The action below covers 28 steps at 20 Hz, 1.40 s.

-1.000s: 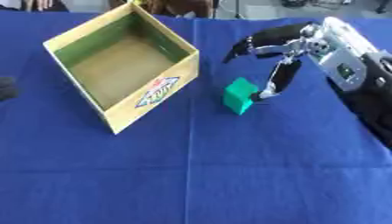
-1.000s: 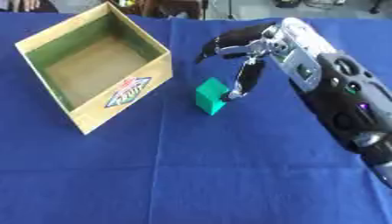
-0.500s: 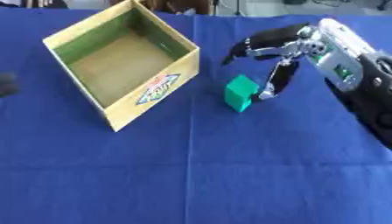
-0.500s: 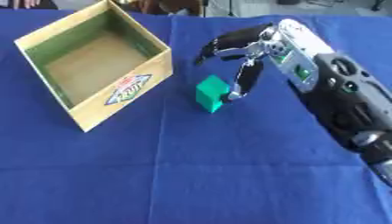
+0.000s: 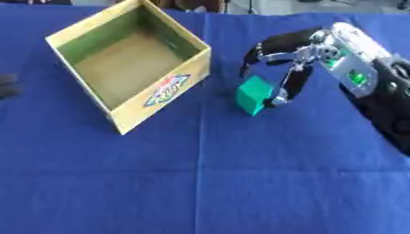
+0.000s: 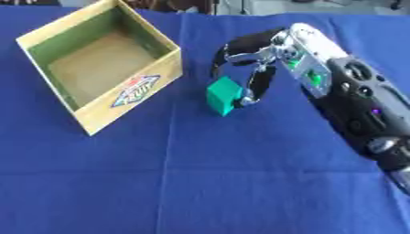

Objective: Pick up objects on the table and place them in the box.

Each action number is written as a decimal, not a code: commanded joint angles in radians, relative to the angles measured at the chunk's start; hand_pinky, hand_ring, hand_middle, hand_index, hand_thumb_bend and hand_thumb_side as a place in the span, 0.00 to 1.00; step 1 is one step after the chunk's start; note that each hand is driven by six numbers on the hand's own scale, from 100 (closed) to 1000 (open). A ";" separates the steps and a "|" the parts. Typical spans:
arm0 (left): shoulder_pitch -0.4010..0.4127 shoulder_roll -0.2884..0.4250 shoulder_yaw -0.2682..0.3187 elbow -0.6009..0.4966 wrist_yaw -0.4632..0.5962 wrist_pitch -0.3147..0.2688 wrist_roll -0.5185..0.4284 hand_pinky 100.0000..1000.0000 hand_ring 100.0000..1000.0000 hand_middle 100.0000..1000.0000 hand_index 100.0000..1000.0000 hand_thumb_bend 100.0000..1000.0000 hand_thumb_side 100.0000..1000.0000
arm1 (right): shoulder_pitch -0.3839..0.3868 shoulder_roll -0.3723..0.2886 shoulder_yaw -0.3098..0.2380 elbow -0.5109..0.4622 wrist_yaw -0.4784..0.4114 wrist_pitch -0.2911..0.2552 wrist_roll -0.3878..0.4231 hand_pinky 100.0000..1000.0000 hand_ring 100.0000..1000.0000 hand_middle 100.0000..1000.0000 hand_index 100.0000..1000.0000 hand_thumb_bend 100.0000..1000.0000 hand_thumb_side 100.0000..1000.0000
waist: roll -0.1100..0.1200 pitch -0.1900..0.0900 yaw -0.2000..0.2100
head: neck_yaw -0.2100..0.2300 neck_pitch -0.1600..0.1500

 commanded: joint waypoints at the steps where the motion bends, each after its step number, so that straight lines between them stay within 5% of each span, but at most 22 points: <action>1: -0.013 0.001 -0.002 -0.017 0.004 -0.001 -0.002 0.67 0.64 0.70 0.80 0.00 1.00 | -0.010 -0.013 0.001 0.008 -0.005 -0.166 0.157 0.84 0.86 0.67 0.78 0.38 0.09 | 0.000 -0.017 0.002 | 0.004 0.011; 12: -0.014 -0.002 -0.001 -0.017 0.005 0.001 -0.001 0.67 0.64 0.70 0.80 0.00 1.00 | -0.006 -0.006 -0.004 0.010 -0.042 -0.147 0.157 0.82 0.83 0.52 0.67 0.25 0.11 | -0.003 -0.015 0.005 | 0.013 0.020; 18: -0.014 -0.001 0.000 -0.017 0.005 0.002 0.000 0.67 0.64 0.70 0.80 0.00 1.00 | -0.009 -0.007 -0.009 0.003 -0.071 -0.123 0.157 0.80 0.78 0.44 0.59 0.01 0.16 | 0.000 -0.017 0.005 | 0.017 0.021; 28: -0.009 0.002 0.001 -0.017 0.003 0.004 -0.001 0.67 0.64 0.70 0.80 0.00 1.00 | -0.021 -0.033 -0.036 -0.072 -0.130 -0.058 0.157 0.74 0.72 0.33 0.45 0.00 0.30 | 0.000 -0.027 -0.003 | 0.020 0.014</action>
